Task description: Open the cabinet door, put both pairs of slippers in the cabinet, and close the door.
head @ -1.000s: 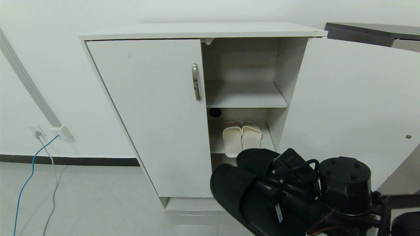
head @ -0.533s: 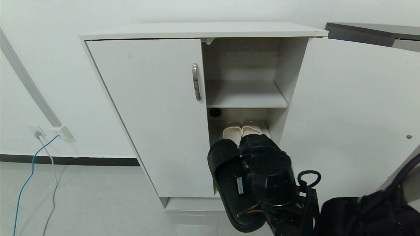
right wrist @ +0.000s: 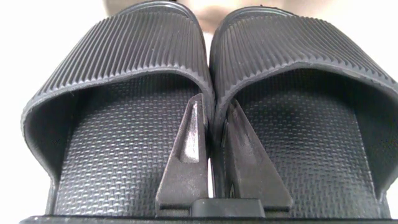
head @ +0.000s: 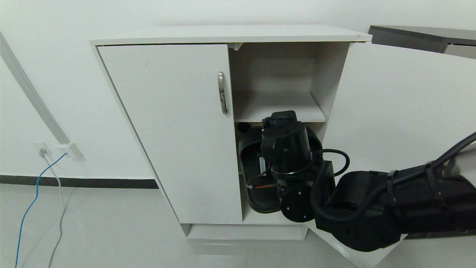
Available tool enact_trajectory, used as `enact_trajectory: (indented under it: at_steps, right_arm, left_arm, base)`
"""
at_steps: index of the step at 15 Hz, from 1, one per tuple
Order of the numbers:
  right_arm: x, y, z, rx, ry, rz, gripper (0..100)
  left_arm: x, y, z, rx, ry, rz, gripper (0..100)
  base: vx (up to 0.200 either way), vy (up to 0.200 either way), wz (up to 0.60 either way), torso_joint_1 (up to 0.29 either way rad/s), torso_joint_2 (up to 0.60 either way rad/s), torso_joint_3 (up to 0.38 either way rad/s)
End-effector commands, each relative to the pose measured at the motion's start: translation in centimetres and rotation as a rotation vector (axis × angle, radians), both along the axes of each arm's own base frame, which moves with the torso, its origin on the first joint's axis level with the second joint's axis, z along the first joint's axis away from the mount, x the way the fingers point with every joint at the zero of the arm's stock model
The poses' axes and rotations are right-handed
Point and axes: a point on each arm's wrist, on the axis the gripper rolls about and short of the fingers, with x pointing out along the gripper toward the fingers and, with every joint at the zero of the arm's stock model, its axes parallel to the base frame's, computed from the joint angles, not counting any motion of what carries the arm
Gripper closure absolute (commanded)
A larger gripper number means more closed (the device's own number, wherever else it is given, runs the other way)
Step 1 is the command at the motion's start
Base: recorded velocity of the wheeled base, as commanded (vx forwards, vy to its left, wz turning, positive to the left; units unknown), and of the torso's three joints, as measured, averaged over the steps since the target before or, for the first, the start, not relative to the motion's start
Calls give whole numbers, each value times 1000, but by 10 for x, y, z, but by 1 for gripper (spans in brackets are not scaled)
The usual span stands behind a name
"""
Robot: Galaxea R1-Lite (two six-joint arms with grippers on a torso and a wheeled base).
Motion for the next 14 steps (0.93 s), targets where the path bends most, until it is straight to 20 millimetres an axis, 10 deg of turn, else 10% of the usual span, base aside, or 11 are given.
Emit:
enact_trajectory:
  at_steps: [1,8,14]
  right_arm:
    - [9,-5,16,30,-31,-28,100]
    - [18,-12,24,35,-46,-53,100]
    - [22,-14,30,49,-57,-62,100]
  left_arm:
    - [0,0,0,1,0,-1,100]
    - [0,0,0,-2,1,-1,100]
    - [0,0,0,-2,1,-1,100]
  base:
    - [0,0,0,0,0,0]
    - [0,0,0,0,0,0]
    - [200,0,0,0,4,5]
